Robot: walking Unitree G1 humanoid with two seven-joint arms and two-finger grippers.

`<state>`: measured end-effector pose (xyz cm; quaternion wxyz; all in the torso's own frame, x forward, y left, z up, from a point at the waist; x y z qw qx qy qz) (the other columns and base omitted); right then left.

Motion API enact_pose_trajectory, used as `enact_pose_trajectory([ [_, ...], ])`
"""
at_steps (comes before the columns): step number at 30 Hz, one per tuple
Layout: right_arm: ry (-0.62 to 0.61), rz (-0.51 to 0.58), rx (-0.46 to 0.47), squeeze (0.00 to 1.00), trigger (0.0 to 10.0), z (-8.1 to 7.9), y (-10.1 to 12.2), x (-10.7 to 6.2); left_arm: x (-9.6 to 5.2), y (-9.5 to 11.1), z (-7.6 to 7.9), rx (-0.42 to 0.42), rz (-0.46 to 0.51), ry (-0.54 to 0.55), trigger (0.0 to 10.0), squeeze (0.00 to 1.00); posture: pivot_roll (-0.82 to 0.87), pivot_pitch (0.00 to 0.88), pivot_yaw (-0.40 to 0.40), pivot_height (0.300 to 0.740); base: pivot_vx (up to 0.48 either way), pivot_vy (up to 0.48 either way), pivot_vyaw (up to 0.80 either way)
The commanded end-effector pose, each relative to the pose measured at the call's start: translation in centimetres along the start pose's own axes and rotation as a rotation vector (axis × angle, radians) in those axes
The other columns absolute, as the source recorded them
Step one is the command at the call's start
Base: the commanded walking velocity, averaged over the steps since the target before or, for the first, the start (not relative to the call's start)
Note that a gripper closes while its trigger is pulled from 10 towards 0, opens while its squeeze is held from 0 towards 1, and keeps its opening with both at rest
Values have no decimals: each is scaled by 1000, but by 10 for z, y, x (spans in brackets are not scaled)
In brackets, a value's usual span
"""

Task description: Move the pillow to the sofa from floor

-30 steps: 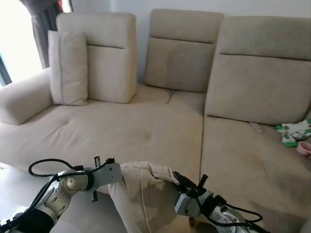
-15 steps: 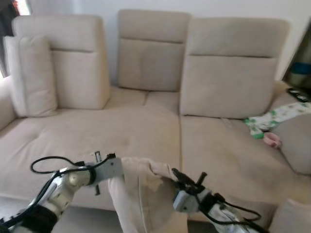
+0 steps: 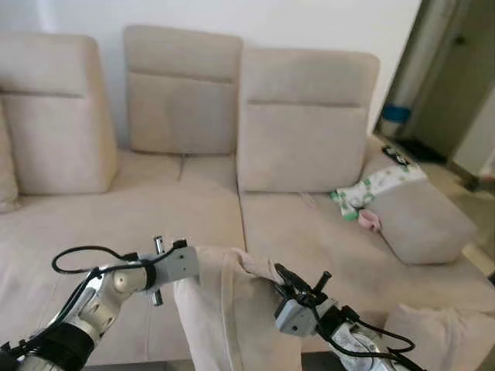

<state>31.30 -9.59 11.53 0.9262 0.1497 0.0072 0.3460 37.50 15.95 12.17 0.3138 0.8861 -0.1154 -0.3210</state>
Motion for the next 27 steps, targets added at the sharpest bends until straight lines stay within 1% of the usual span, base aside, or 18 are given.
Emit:
enact_pose_trajectory([
  [1,-62,37,4,0,10000,17,8,6,2,4,1,9,11,8,10000,0,27,0,-35,674,0,0,0],
  [4,-54,33,8,0,10000,15,7,6,2,5,1,7,11,6,10000,0,27,0,-36,674,0,0,0],
  [7,-52,47,41,0,10000,14,11,6,3,5,3,5,12,3,10000,0,28,0,-34,674,0,0,0],
  [11,-57,60,41,0,10000,15,13,6,3,5,4,4,13,0,10000,0,28,0,-33,674,0,0,0],
  [16,-62,64,24,0,10000,17,15,8,4,6,4,5,14,-3,10000,0,27,0,-27,674,0,0,701],
  [24,-73,47,36,0,10000,18,13,7,5,7,3,8,16,-3,10000,0,23,0,-25,674,0,0,703],
  [27,-85,35,71,0,10000,20,11,6,5,7,3,9,15,-4,10000,0,22,0,-25,674,0,0,0],
])
Point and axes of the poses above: a point about 5 cm out from each wrist's last joint towards the gripper, its own x axis pointing out of the wrist towards the gripper, its own y axis along the axis of the wrist's last joint, z = x × y, the point moved 4 cm from there along x, pointing out of the wrist towards the gripper, and after that the axes turned 13 degrees about -x, right-handed, at the moved point
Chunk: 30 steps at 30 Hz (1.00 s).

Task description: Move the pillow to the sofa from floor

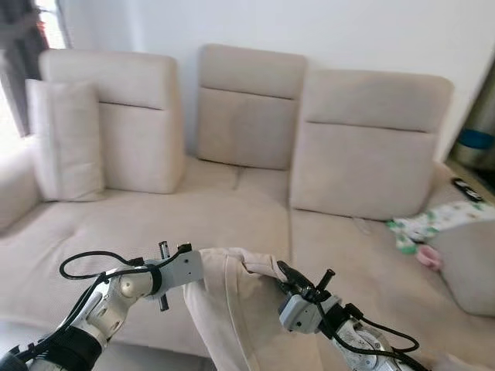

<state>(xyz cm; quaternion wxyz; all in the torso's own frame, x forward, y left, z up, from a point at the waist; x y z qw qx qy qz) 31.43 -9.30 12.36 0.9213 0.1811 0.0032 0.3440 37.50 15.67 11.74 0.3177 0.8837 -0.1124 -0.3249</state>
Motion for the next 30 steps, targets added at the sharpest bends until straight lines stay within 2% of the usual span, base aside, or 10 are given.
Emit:
enact_pose_trajectory([
  [1,-58,34,20,0,10000,13,7,3,2,8,0,20,21,1,10000,0,22,0,-26,674,0,0,0],
  [11,-78,66,4,0,10000,19,13,4,3,8,1,19,20,-3,10000,0,23,0,-28,678,0,0,0],
  [30,-102,79,15,0,10000,23,16,5,4,9,1,19,25,-6,10000,0,21,0,-22,702,0,0,-470],
])
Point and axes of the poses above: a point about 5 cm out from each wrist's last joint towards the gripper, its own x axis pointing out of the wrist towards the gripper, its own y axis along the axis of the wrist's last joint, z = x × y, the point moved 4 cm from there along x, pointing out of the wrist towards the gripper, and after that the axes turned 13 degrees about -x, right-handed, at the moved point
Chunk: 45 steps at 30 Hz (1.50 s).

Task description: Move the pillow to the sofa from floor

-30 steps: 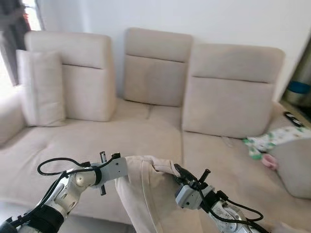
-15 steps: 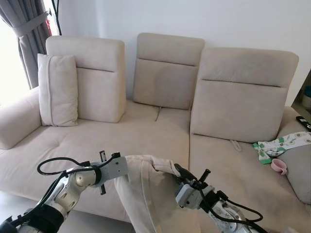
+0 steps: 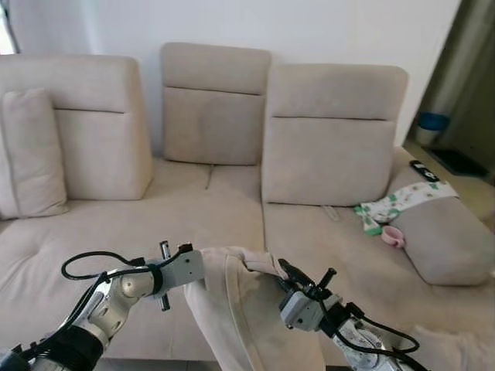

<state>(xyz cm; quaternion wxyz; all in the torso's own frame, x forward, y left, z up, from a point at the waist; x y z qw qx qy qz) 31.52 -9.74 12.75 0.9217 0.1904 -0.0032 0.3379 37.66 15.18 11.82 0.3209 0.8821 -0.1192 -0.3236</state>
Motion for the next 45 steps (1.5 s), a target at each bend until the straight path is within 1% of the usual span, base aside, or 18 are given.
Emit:
enact_pose_trajectory([
  [1,-81,89,3,0,10000,17,18,7,1,4,0,21,10,-3,10000,0,21,0,-22,702,0,0,-475],
  [6,-71,86,27,0,10000,14,19,7,1,4,1,21,10,-6,10000,0,23,0,-22,702,0,0,-195],
  [13,-72,117,25,0,10000,15,24,7,2,5,1,18,12,-6,10000,0,23,0,-22,702,0,0,0],
  [22,-84,132,30,0,10000,18,26,7,3,7,1,15,18,-8,10000,0,19,0,-22,740,0,0,0],
  [32,-92,133,34,0,10000,20,27,8,4,10,0,9,25,1,10000,0,17,0,-20,740,0,0,0],
  [34,-93,128,46,0,10000,19,26,8,5,10,-1,-1,28,11,10000,0,17,0,-19,740,0,0,0],
  [37,-98,120,76,0,10000,20,25,8,6,13,-10,-62,41,77,10000,0,18,0,-20,740,0,0,0],
  [38,-98,120,76,0,10000,20,25,8,6,13,-10,-62,41,77,10000,0,18,0,-20,740,0,0,0],
  [40,-99,123,78,0,10000,20,26,9,6,15,-17,-97,48,123,10000,0,19,0,-20,740,0,0,0],
  [41,-99,123,78,0,10000,20,26,9,6,15,-17,-97,48,123,10000,0,19,0,-20,740,0,0,0],
  [45,-103,133,75,0,10000,22,27,8,6,20,-29,-166,72,211,10000,0,19,0,-19,740,0,0,764],
])
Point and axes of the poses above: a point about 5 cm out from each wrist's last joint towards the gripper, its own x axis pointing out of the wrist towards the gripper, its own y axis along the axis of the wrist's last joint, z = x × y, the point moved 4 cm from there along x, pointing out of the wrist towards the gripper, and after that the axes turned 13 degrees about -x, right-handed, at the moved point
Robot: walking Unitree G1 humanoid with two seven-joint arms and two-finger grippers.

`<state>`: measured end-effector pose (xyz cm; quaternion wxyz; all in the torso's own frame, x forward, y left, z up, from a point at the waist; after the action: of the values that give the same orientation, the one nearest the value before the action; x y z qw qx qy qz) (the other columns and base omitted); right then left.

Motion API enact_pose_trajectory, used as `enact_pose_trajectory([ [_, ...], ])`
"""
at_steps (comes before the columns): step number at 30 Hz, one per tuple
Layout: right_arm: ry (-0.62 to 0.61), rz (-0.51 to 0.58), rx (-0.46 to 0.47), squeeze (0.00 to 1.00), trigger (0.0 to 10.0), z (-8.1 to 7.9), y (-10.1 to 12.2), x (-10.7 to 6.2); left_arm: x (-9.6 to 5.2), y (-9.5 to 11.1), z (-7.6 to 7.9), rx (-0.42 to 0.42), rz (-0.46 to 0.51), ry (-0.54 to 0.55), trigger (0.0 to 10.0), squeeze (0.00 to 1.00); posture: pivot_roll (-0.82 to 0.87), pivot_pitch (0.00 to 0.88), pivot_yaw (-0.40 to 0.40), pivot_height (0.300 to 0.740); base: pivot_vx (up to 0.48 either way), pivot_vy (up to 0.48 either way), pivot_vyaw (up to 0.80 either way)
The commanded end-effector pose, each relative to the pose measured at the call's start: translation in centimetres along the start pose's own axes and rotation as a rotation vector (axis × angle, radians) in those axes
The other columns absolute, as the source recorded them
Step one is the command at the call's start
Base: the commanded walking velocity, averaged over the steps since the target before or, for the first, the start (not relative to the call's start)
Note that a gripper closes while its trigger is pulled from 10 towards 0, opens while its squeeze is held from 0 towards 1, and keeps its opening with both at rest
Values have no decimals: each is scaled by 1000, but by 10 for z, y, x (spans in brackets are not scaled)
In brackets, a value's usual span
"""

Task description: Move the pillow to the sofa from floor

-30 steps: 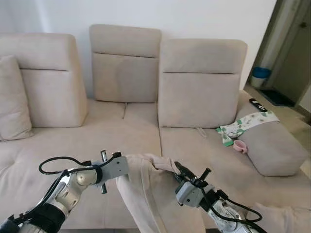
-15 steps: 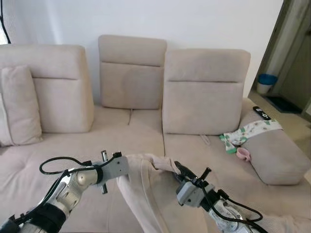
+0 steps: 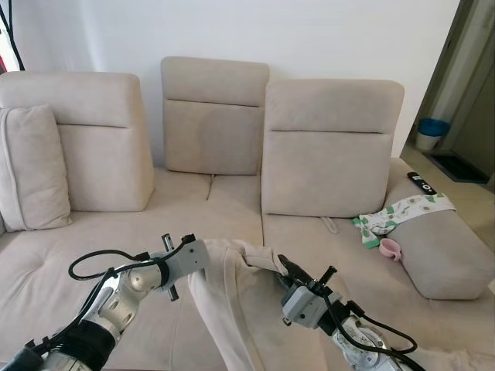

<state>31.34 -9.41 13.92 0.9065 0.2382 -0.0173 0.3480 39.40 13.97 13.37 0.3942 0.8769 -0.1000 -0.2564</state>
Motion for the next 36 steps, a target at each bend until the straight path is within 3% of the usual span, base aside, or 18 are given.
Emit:
enact_pose_trajectory([
  [1,-44,101,-8,0,10000,10,20,7,-2,3,-14,-36,16,66,10000,0,19,0,-19,740,0,0,794],
  [8,-50,100,-2,0,10000,11,19,7,0,5,-14,-96,33,87,10000,0,17,0,-18,740,0,0,783],
  [13,-68,90,21,0,10000,15,17,8,3,8,-12,-160,57,105,10000,0,15,0,-17,740,0,0,0],
  [36,-67,97,25,0,10000,15,19,8,5,26,-3,-131,135,49,10000,0,10,0,-13,740,26,0,0],
])
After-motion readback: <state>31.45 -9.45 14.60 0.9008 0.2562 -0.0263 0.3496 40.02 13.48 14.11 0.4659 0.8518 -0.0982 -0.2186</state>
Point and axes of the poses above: a point about 5 cm out from each wrist's last joint towards the gripper, its own x axis pointing out of the wrist towards the gripper, its own y axis along the axis of the wrist's last joint, z = x × y, the point moved 4 cm from there along x, pointing out of the wrist towards the gripper, and after that the axes turned 13 degrees about -x, right-handed, at the moved point
